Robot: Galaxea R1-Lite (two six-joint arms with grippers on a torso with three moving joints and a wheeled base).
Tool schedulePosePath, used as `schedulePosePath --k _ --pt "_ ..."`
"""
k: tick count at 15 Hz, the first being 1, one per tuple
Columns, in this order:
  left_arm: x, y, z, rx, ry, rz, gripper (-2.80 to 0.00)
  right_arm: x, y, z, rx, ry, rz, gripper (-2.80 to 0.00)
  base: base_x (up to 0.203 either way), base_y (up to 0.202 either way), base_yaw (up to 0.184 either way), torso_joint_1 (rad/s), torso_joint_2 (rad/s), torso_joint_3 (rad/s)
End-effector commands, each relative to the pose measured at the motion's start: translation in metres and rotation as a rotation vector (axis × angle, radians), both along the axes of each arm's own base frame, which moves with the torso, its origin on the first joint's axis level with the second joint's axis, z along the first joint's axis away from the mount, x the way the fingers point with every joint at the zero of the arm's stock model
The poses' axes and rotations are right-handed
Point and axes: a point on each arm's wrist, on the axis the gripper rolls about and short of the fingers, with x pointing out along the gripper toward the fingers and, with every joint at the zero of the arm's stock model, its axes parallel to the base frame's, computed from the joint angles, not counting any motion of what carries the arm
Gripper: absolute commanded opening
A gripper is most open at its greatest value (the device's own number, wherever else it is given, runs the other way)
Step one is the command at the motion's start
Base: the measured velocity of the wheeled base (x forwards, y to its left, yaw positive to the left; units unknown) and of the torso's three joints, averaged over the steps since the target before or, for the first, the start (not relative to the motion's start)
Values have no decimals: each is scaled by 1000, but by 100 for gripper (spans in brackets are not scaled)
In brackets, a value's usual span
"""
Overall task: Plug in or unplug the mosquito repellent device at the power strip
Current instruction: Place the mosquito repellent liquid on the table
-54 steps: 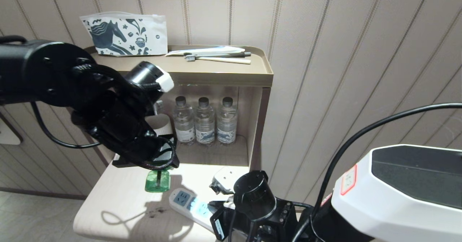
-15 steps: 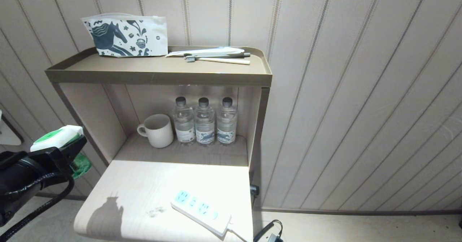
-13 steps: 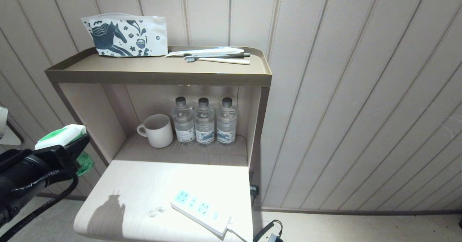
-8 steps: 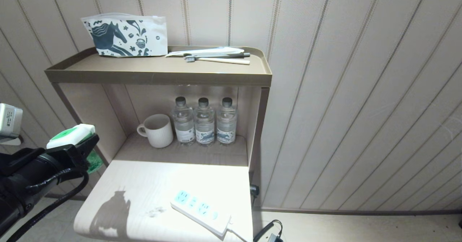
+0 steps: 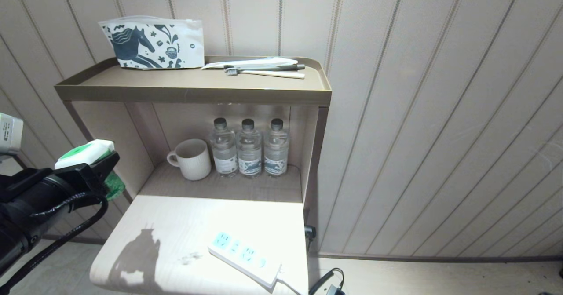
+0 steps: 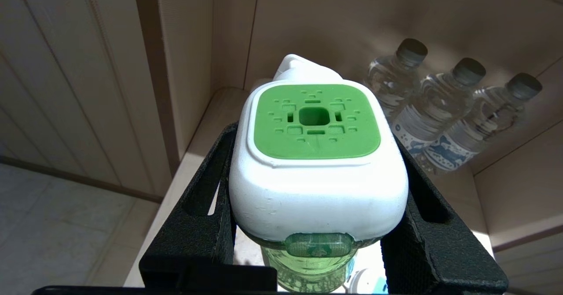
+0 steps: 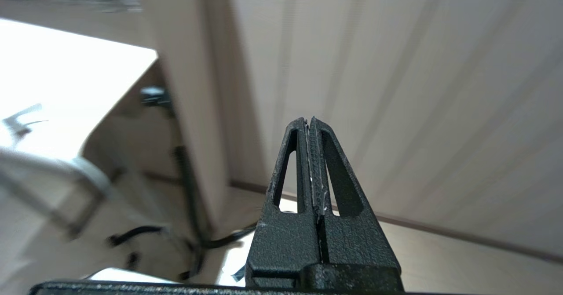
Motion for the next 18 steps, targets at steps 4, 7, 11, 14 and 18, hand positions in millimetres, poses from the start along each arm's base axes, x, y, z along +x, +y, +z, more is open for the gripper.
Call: schedulePosePath --k 4,7,11,14,18 --pt "0 0 -6 -5 23 1 -280 -20 -2 -9 21 -132 -7 -280 0 0 0 0 0 0" --pt "-1 -1 -7 -8 23 -4 -280 -25 -5 -13 8 -168 -152 -280 0 0 0 0 0 0" --pt "-2 0 -11 -9 25 -5 -280 -25 -5 -13 65 -159 -167 -280 0 0 0 0 0 0" --pt "-3 0 -12 -15 -2 -7 -280 -25 -5 -13 65 -159 -167 -280 0 0 0 0 0 0" --pt "-5 -1 -15 -16 3 -17 -280 -25 -5 -13 65 -159 -167 -280 0 0 0 -114 260 141"
